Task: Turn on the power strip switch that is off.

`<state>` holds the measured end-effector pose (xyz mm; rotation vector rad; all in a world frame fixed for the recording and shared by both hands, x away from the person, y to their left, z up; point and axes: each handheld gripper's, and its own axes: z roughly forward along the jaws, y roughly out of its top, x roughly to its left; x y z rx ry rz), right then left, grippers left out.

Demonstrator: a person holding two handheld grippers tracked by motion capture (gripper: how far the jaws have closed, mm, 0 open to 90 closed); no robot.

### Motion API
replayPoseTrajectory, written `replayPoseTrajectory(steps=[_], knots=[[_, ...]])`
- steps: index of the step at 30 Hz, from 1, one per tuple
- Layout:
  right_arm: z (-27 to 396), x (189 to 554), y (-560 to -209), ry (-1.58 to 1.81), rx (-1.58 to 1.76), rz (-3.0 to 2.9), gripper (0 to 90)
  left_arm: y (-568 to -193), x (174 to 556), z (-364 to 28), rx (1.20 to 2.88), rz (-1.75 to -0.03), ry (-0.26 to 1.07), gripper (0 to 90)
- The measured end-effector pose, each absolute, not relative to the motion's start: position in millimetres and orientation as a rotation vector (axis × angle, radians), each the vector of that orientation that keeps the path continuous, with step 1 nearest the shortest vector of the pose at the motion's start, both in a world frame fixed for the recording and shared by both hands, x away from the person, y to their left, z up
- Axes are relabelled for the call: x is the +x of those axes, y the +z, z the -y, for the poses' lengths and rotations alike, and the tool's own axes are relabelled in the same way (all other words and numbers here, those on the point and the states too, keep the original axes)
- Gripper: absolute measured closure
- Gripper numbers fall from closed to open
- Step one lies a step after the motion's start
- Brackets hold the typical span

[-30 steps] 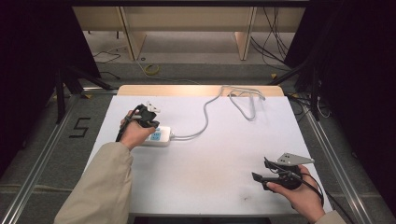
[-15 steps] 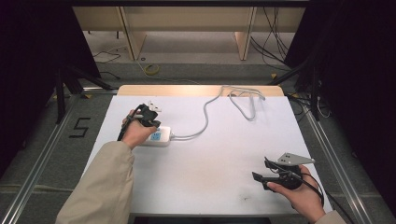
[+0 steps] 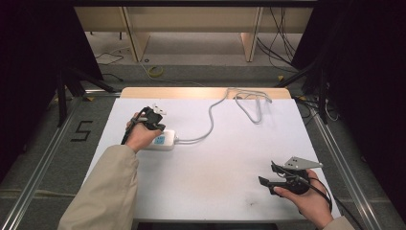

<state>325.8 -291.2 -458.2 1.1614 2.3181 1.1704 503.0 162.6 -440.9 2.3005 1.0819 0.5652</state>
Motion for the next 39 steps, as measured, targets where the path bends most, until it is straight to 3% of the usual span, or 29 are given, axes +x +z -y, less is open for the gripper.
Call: replayPoseTrajectory(steps=[39], knots=[[290.9, 325.3, -458.1, 1.166, 1.156, -2.327, 29.8, -448.4, 507.5, -162.3, 2.349, -1.093, 0.545, 89.9]])
